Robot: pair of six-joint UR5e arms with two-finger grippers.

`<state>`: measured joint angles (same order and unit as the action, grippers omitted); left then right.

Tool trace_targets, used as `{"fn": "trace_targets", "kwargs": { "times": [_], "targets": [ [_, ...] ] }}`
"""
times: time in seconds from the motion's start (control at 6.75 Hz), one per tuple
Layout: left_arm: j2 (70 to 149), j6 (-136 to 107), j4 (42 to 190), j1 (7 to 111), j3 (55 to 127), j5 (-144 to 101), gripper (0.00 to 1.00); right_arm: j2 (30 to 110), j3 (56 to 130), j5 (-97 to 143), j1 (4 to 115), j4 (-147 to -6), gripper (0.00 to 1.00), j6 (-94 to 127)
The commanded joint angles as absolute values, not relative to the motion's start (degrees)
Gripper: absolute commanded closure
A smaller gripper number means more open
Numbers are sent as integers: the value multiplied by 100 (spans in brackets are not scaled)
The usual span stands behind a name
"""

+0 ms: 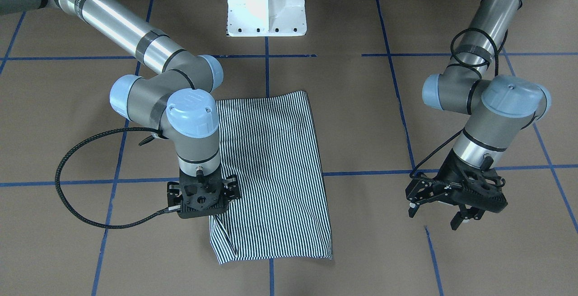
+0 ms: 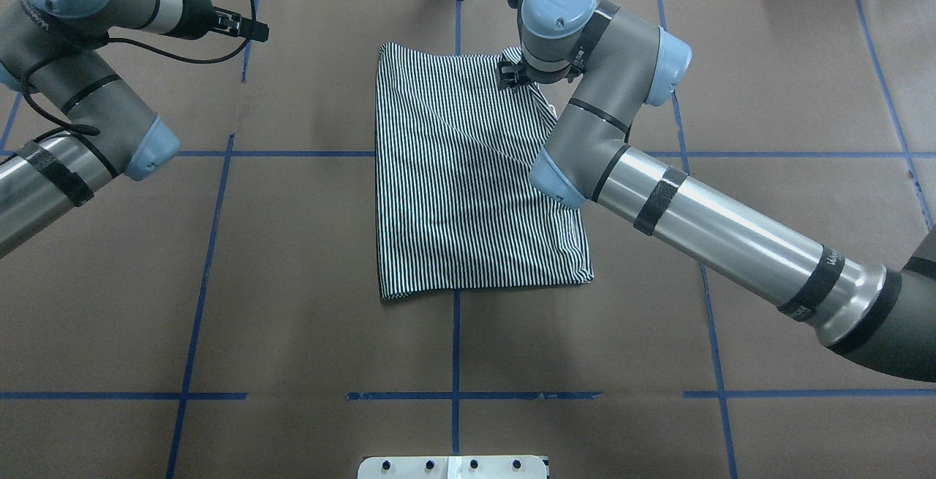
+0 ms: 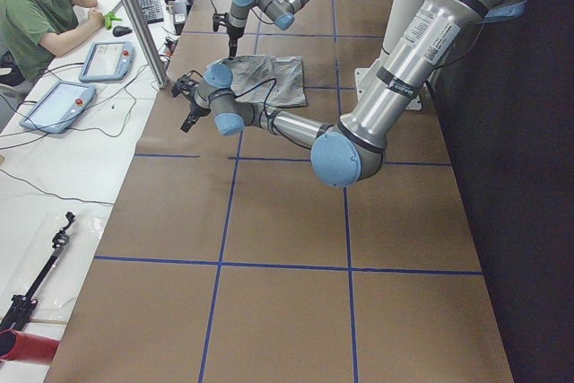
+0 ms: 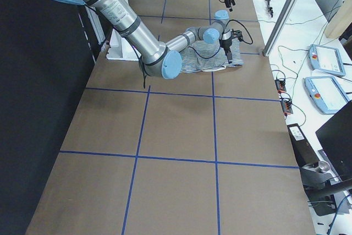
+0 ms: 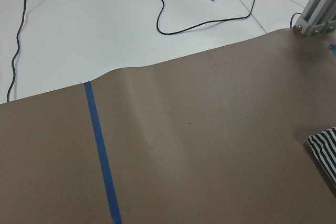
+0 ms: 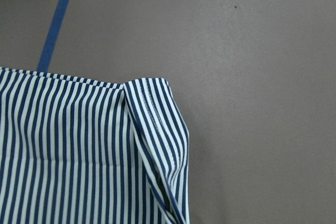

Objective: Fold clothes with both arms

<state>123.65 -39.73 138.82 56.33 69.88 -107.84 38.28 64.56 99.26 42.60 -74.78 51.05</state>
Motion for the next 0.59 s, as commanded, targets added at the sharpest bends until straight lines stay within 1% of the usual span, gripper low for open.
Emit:
{"fn": "trace_targets", "kwargs": {
  "times": [0.0, 0.44],
  "targets": [
    [12366, -3973, 13878, 5625, 7014, -10784, 0, 3832, 6294, 9914, 4192, -7479, 0, 5133],
    [12366, -3973, 13878, 5599, 7014, -10793, 0, 3885, 6083, 9870, 4192, -7497, 0, 4889]
  ]
}}
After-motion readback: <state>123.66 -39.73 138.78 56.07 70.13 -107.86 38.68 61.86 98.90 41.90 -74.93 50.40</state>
